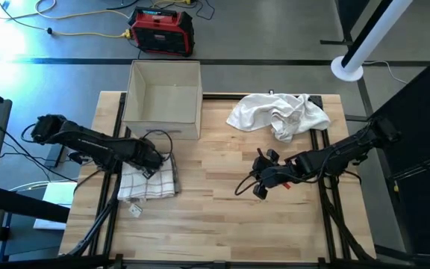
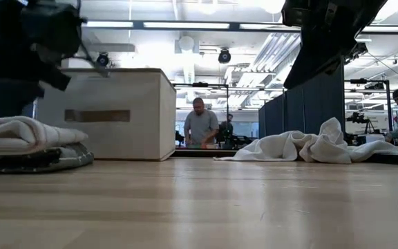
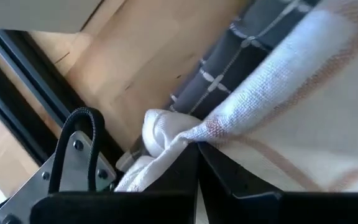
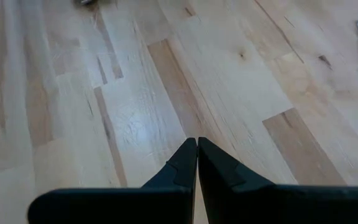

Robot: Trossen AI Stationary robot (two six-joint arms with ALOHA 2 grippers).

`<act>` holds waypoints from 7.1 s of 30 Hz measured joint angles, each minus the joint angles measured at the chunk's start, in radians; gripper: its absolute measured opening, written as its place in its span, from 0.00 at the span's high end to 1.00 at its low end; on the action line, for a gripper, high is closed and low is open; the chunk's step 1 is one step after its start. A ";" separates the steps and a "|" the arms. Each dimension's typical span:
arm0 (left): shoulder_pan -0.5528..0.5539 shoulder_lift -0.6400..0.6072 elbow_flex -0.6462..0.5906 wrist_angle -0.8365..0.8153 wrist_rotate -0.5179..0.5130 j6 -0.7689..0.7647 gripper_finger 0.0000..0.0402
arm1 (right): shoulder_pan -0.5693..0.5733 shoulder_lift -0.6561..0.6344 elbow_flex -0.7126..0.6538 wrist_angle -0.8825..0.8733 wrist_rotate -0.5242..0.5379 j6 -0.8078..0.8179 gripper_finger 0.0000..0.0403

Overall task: Fold towel
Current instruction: Stack the bottom white towel on the gray towel, then fold the white towel

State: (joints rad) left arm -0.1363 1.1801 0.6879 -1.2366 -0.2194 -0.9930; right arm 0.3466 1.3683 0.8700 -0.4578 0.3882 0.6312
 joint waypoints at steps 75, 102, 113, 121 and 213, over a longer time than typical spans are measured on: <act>0.142 -0.216 0.225 0.530 -0.007 0.780 1.00 | -0.896 -0.237 0.000 -0.509 -0.226 0.184 1.00; 0.278 0.079 0.225 0.585 0.367 0.813 1.00 | -1.096 0.056 0.000 -0.423 -0.366 -0.063 0.46; 0.251 0.079 0.225 0.585 0.326 0.815 1.00 | -1.070 0.258 0.002 -0.363 -0.454 -0.082 0.76; 0.200 0.079 0.225 0.578 0.284 0.883 1.00 | -0.857 0.066 0.078 -0.457 -0.539 0.064 0.95; 0.273 0.079 0.226 0.718 0.287 1.023 1.00 | 0.158 0.235 0.686 -1.077 -0.135 0.327 0.39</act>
State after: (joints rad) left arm 0.1371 1.2587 0.9142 -0.5182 0.0677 0.0300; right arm 0.5049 1.6035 1.5562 -1.5349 0.2534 0.9577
